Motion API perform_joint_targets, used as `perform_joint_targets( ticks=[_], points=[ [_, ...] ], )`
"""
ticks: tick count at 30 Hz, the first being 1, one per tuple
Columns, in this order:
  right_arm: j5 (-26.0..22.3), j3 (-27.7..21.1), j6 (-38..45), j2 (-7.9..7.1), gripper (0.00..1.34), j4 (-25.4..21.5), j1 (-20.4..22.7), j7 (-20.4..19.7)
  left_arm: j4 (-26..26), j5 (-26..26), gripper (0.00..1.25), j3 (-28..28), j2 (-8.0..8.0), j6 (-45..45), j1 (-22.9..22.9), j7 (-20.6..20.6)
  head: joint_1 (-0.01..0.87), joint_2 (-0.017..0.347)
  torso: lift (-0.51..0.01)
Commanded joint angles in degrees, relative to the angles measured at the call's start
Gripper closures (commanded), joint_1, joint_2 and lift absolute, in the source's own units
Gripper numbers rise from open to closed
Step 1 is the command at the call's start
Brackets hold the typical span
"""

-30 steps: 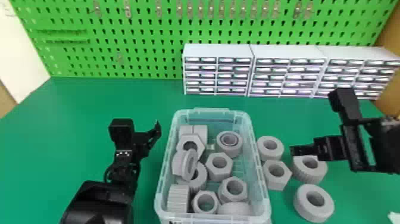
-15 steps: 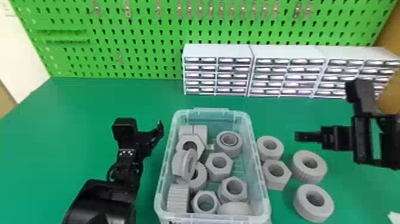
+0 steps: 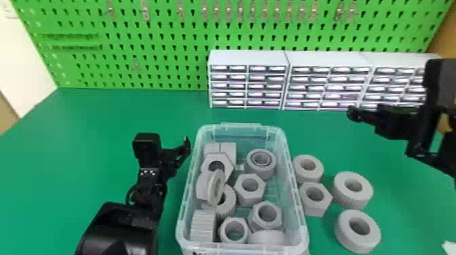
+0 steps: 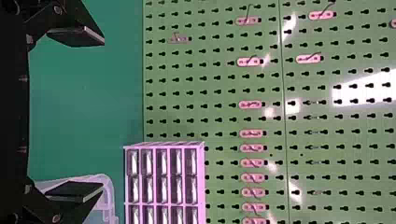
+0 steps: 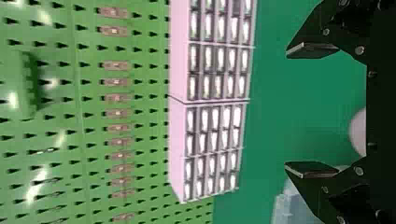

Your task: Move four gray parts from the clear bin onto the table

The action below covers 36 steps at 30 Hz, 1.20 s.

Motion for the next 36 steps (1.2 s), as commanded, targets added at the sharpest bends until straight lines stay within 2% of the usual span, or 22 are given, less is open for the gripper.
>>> perform_joint_targets(
  ticks=[1, 11, 14, 20, 26, 36],
  points=[
    [-0.5, -0.8, -7.4, 1.16, 0.42, 2.0, 0.0, 0.0, 0.0, 0.1, 0.18, 0.0, -0.01, 0.0, -0.1, 0.0, 0.693, 0.072, -0.052],
    [-2.1, 0.8, -23.6, 1.43, 0.42, 5.1, 2.1, 0.0, 0.0, 0.5, 0.18, -0.6, -0.01, -0.1, -0.4, 0.0, 0.693, 0.072, -0.052],
    [-2.5, 1.4, -28.4, 1.96, 0.42, 6.1, 3.4, 0.0, 0.0, 0.6, 0.18, -0.8, -0.01, -0.2, -0.6, 0.0, 0.693, 0.072, -0.052],
    [-2.7, 3.3, -35.2, 2.57, 0.42, 7.4, 5.8, 0.0, -0.1, 1.4, 0.18, -1.4, -0.01, -1.3, -1.1, 0.0, 0.693, 0.072, -0.052],
    [-1.7, 3.9, -38.7, 3.36, 0.42, 8.1, 8.7, -0.1, -1.9, 1.8, 0.18, -1.5, -0.01, -2.0, -1.2, 0.0, 0.693, 0.072, -0.052],
    [0.4, 1.3, -44.9, 6.88, 0.43, 8.6, 13.8, -0.7, -4.6, 2.0, 0.18, -1.7, -0.01, -3.1, -1.0, -0.4, 0.693, 0.072, -0.052]
  ],
)
